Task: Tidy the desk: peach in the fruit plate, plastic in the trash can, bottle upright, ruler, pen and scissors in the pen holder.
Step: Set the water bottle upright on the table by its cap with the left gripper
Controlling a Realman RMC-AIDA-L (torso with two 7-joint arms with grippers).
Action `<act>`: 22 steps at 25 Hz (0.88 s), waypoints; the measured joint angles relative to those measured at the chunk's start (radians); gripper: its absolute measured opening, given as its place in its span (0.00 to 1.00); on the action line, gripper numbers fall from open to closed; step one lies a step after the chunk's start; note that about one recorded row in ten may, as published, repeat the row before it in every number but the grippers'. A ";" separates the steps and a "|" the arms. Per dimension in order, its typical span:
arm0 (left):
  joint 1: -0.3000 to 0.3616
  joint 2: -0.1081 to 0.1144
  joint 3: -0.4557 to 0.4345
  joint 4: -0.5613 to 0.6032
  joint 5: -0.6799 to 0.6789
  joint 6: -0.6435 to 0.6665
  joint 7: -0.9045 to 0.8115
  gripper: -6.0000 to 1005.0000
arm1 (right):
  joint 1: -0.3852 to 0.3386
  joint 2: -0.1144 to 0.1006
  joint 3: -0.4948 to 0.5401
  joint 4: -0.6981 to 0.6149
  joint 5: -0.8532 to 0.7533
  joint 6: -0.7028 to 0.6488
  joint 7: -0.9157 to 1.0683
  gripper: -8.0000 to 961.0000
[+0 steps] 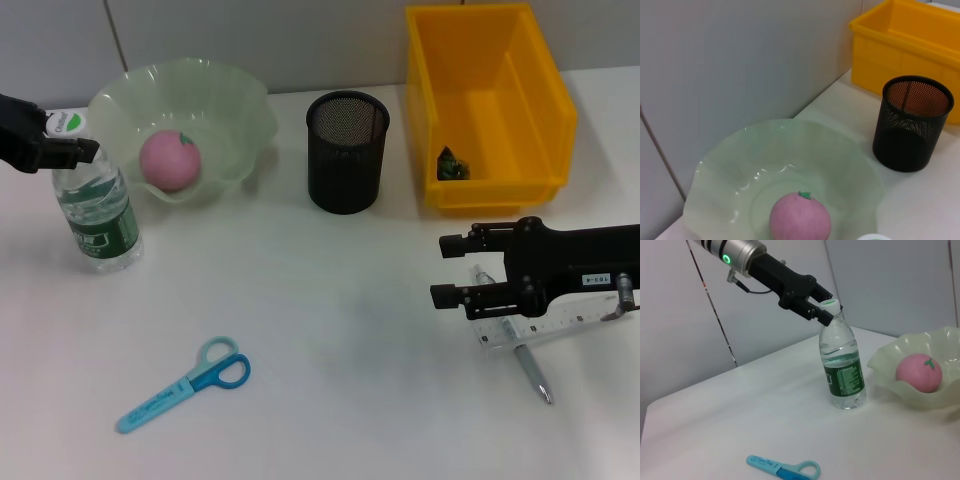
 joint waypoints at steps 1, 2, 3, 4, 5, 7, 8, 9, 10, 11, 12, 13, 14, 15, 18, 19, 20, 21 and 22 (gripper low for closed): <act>0.000 0.001 0.000 0.000 0.001 0.000 0.000 0.46 | 0.000 0.000 0.000 0.000 0.000 0.000 0.001 0.79; -0.001 0.001 0.000 -0.001 0.001 0.000 0.000 0.46 | 0.001 0.000 0.000 0.000 0.000 0.001 0.001 0.79; -0.001 0.002 0.001 -0.001 0.002 0.000 0.000 0.46 | 0.002 0.000 0.000 0.001 0.000 0.001 0.002 0.79; -0.001 0.002 0.001 -0.001 0.002 0.000 0.000 0.47 | 0.002 0.000 0.000 0.001 0.000 0.002 0.002 0.79; -0.001 0.002 0.001 -0.001 0.003 0.000 0.000 0.47 | 0.002 0.000 0.000 0.002 0.000 0.003 0.002 0.79; -0.002 0.001 0.001 -0.001 0.002 0.000 0.000 0.47 | 0.002 0.000 0.000 0.005 0.000 0.005 0.002 0.79; -0.002 0.001 0.001 -0.001 0.001 0.000 0.001 0.47 | 0.002 0.000 0.000 0.005 0.000 0.005 0.002 0.79; -0.001 0.001 0.001 -0.002 0.000 0.000 0.001 0.47 | 0.002 0.000 0.000 0.006 0.000 0.005 0.002 0.79; -0.001 0.001 0.001 -0.002 -0.001 0.000 0.001 0.47 | 0.003 0.000 0.000 0.006 0.000 0.005 0.002 0.79; -0.001 0.001 0.001 -0.002 -0.002 0.001 0.001 0.47 | 0.003 0.000 0.000 0.006 0.000 0.006 0.002 0.79; -0.001 0.001 0.001 -0.002 -0.002 0.002 0.001 0.47 | 0.004 0.000 0.000 0.006 0.000 0.006 0.002 0.79; -0.001 0.001 0.001 0.000 -0.002 0.004 0.001 0.47 | 0.004 0.000 0.000 0.006 0.000 0.006 0.002 0.79; -0.001 0.001 0.001 0.000 -0.002 0.005 0.001 0.47 | 0.004 0.000 0.000 0.006 0.000 0.006 0.002 0.79; -0.001 0.000 0.001 0.001 -0.002 0.006 0.001 0.47 | 0.004 0.000 0.000 0.006 0.000 0.006 0.002 0.79; -0.003 0.000 -0.001 0.000 -0.002 0.009 0.001 0.47 | 0.004 0.000 0.000 0.006 0.000 0.007 0.002 0.79; -0.003 0.000 -0.002 0.000 -0.002 0.011 0.001 0.47 | 0.004 0.000 0.000 0.006 0.000 0.007 0.002 0.79; -0.003 0.000 -0.002 0.000 -0.002 0.012 0.001 0.48 | 0.004 0.000 0.000 0.006 0.000 0.007 0.002 0.79; -0.003 0.000 -0.002 0.002 -0.005 0.014 0.000 0.48 | 0.004 0.000 0.000 0.006 0.000 0.007 0.002 0.79; -0.002 0.000 -0.001 0.004 -0.008 0.015 -0.002 0.48 | 0.004 0.000 0.000 0.006 0.000 0.007 0.002 0.79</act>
